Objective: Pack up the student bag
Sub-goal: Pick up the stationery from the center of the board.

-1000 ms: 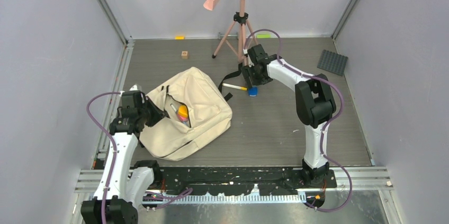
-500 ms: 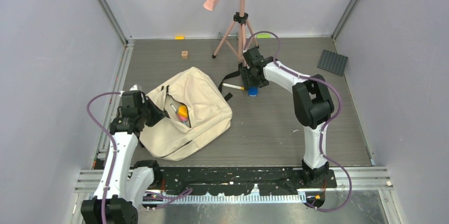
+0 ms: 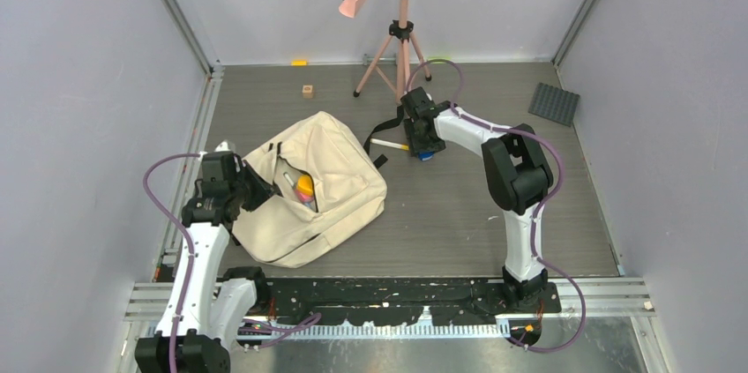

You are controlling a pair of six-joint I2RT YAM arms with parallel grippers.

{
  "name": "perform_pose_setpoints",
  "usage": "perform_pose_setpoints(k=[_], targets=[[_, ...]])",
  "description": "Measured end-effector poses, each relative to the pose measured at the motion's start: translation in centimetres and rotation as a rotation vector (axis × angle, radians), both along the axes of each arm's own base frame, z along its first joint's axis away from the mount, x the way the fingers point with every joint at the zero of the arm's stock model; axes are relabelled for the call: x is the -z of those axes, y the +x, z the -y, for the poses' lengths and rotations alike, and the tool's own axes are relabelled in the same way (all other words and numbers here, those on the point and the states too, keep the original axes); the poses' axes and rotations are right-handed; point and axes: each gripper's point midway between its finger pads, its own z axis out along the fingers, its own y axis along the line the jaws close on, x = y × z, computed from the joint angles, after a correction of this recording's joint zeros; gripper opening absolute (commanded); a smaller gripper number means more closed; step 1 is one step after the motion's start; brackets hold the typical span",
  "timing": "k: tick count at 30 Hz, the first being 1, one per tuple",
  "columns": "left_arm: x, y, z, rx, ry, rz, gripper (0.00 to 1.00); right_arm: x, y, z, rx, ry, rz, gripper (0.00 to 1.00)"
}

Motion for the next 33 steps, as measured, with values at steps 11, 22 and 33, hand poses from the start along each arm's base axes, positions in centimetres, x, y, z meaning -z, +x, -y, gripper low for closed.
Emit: perform_pose_setpoints(k=[11, 22, 33], targets=[[-0.4, -0.3, 0.0, 0.004, 0.005, 0.014, 0.0, -0.2, -0.7, 0.3, 0.006, 0.015, 0.014, 0.35], [-0.5, -0.4, 0.2, 0.026, 0.006, 0.025, 0.0, -10.7, -6.3, -4.8, -0.132, 0.127, 0.174, 0.32], [-0.7, -0.5, 0.4, 0.066, 0.018, 0.039, 0.0, -21.4, -12.6, -23.3, -0.502, 0.439, 0.225, 0.3]])
